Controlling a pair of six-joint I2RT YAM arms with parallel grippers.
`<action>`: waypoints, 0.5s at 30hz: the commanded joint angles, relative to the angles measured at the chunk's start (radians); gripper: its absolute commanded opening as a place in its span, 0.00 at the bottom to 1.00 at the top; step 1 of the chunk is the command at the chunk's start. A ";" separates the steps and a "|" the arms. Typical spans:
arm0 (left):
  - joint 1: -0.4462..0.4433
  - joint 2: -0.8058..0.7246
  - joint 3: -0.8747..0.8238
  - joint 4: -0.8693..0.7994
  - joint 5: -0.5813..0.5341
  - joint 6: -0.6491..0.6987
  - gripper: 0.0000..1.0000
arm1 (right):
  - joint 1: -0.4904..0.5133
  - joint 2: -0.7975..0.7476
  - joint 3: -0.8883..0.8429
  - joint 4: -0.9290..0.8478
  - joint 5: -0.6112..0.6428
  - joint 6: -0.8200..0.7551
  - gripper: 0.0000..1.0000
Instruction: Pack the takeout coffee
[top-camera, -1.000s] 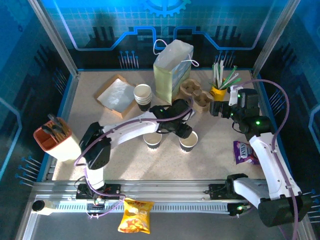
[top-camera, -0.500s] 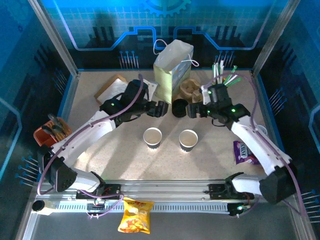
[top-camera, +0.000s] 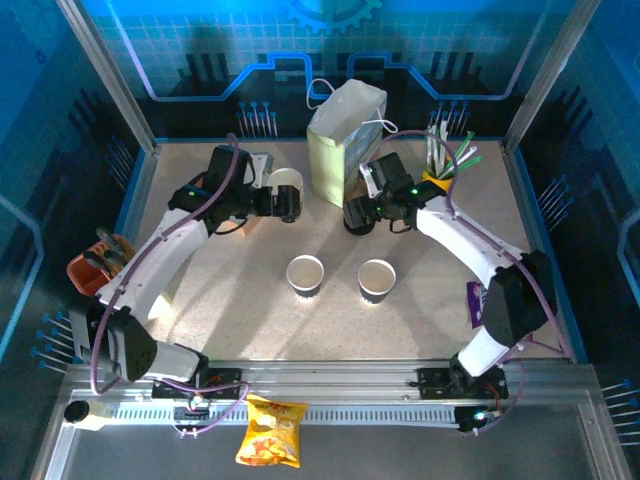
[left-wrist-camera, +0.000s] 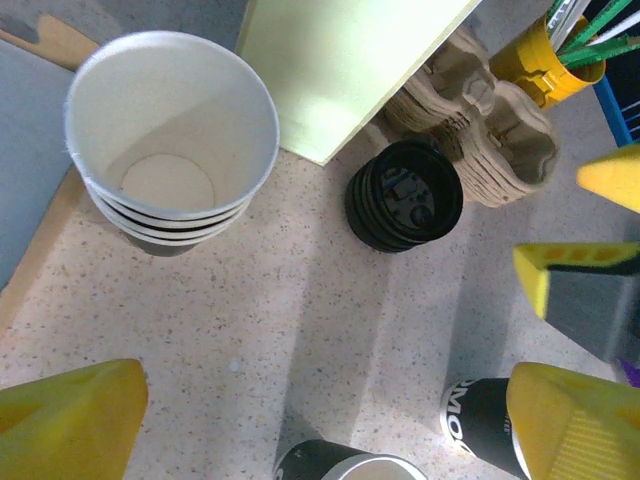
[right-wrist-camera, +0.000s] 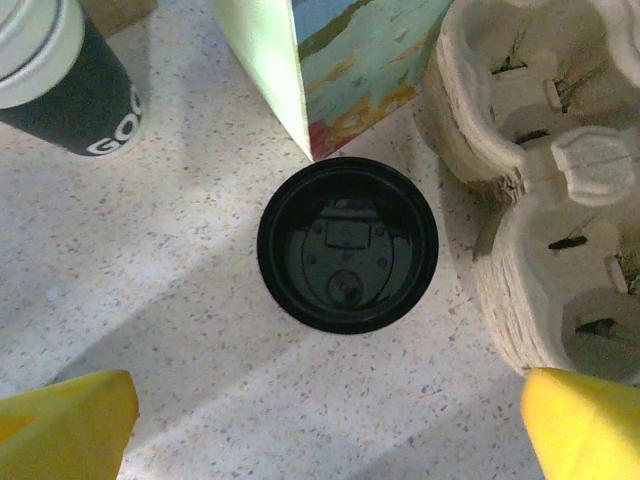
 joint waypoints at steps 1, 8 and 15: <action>0.002 0.046 0.081 -0.057 0.076 0.003 0.92 | -0.007 0.070 0.083 -0.043 0.030 -0.028 0.97; 0.000 0.094 0.116 -0.042 0.043 0.036 0.87 | -0.032 0.228 0.237 -0.141 0.050 -0.026 0.88; 0.000 0.047 0.016 0.029 0.024 0.054 0.86 | -0.060 0.334 0.312 -0.190 0.107 -0.036 0.70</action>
